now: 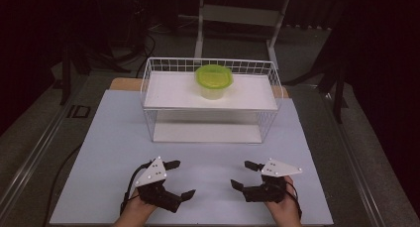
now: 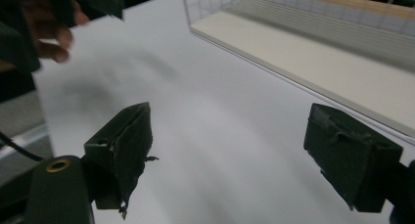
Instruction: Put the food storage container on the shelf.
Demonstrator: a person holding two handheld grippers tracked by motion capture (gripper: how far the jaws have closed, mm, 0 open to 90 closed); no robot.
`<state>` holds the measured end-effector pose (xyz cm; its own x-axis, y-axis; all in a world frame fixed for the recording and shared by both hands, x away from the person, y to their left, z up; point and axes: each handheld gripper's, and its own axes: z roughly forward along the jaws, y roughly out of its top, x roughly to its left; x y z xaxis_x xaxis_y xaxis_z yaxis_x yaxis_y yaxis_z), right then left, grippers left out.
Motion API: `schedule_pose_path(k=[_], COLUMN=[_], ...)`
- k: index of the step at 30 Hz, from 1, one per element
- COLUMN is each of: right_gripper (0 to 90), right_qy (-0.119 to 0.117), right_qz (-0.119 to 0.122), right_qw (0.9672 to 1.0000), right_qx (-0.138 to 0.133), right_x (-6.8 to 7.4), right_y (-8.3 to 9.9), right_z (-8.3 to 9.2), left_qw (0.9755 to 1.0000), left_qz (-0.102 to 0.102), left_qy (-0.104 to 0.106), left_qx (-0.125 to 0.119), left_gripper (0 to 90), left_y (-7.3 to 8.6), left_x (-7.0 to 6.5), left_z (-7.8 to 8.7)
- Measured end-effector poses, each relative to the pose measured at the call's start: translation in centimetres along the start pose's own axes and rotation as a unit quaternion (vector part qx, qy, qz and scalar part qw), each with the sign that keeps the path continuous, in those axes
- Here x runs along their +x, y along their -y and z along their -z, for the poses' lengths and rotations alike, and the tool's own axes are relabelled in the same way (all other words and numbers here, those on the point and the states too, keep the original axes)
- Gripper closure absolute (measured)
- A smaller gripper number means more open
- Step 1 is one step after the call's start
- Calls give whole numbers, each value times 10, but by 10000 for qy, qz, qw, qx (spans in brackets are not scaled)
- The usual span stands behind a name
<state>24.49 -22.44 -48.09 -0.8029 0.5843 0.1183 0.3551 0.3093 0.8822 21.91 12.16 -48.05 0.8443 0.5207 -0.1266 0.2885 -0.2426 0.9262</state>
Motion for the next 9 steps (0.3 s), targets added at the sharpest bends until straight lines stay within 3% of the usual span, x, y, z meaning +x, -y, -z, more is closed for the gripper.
schedule_pose_path(k=[9], right_gripper=[179], right_qy=[106], right_qz=[145], right_qw=[9998], right_qx=[-74], right_x=[-1], right_y=[4], right_z=[1], left_qw=[10000], left_qz=[-27], left_qy=[-61], left_qx=[38], left_gripper=[11], left_y=[8], left_x=[2], left_z=[3])
